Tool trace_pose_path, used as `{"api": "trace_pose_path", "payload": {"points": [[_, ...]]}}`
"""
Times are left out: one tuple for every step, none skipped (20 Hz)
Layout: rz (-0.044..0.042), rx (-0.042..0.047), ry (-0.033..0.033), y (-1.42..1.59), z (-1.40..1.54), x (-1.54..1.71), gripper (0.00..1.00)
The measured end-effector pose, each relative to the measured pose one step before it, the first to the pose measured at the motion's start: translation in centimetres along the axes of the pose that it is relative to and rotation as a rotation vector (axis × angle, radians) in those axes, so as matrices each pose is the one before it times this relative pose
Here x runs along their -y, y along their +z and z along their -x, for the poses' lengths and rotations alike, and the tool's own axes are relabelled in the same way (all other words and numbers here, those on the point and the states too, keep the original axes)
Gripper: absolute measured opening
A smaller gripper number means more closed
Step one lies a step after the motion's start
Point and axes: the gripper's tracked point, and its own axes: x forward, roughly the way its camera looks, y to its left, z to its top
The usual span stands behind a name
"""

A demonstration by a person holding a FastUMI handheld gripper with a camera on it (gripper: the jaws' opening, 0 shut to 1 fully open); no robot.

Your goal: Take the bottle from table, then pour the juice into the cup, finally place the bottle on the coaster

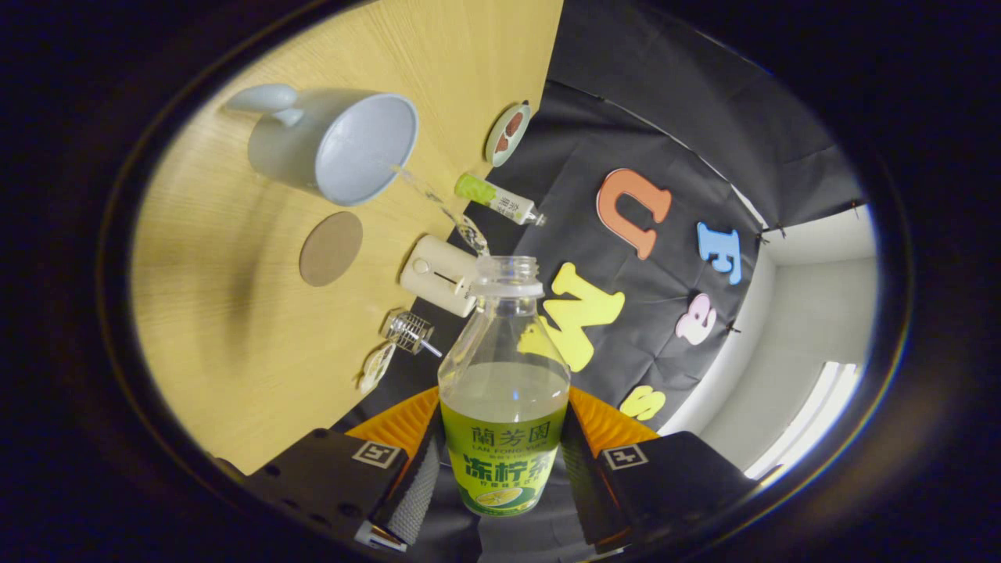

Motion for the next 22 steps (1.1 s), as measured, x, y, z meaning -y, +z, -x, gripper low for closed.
{"api": "trace_pose_path", "payload": {"points": [[0.0055,0.00078,0.0014,0.044,-0.056,-0.084,0.79],[0.00671,0.00324,0.00022,0.056,-0.103,0.076,0.79],[0.00965,0.00345,0.00177,0.15,-0.064,0.087,0.79],[0.00873,0.00156,-0.00182,0.019,-0.053,0.228,0.79],[0.00901,0.00027,-0.00155,-0.015,-0.039,0.227,0.79],[0.00958,-0.00215,-0.00027,0.003,-0.087,0.089,0.79],[0.00393,0.0009,-0.00014,0.044,0.015,0.184,0.79],[0.0068,-0.00179,0.0023,0.077,0.041,0.119,0.79],[0.00746,0.00072,-0.00093,-0.006,0.016,0.191,0.79],[0.00808,0.00075,-0.00074,0.053,-0.163,0.193,0.79],[0.00925,-0.00119,-0.00109,0.073,-0.047,0.149,0.79],[0.0112,-0.00206,-0.00537,-0.058,0.027,0.18,0.79],[0.01137,0.00022,-0.00369,0.028,0.093,0.194,0.79],[0.00951,-0.00002,-0.00018,0.023,-0.13,0.13,0.79],[0.00696,-0.00272,-0.00065,-0.103,0.056,0.09,0.79],[0.00658,0.00105,0.00012,0.1,-0.131,-0.039,0.79],[0.00679,0.00262,-0.00509,0.023,0.021,0.251,0.79],[0.00571,0.00196,-0.00176,-0.04,0.06,0.176,0.79],[0.0029,0.00325,-0.0043,-0.045,0.056,0.191,0.79],[0.00221,-0.00067,-0.00278,-0.067,-0.062,0.218,0.79],[0.00082,-0.00082,-0.00078,-0.05,-0.048,0.175,0.79],[0.00244,0.0008,-0.00208,0.033,-0.042,0.039,0.79]]}}
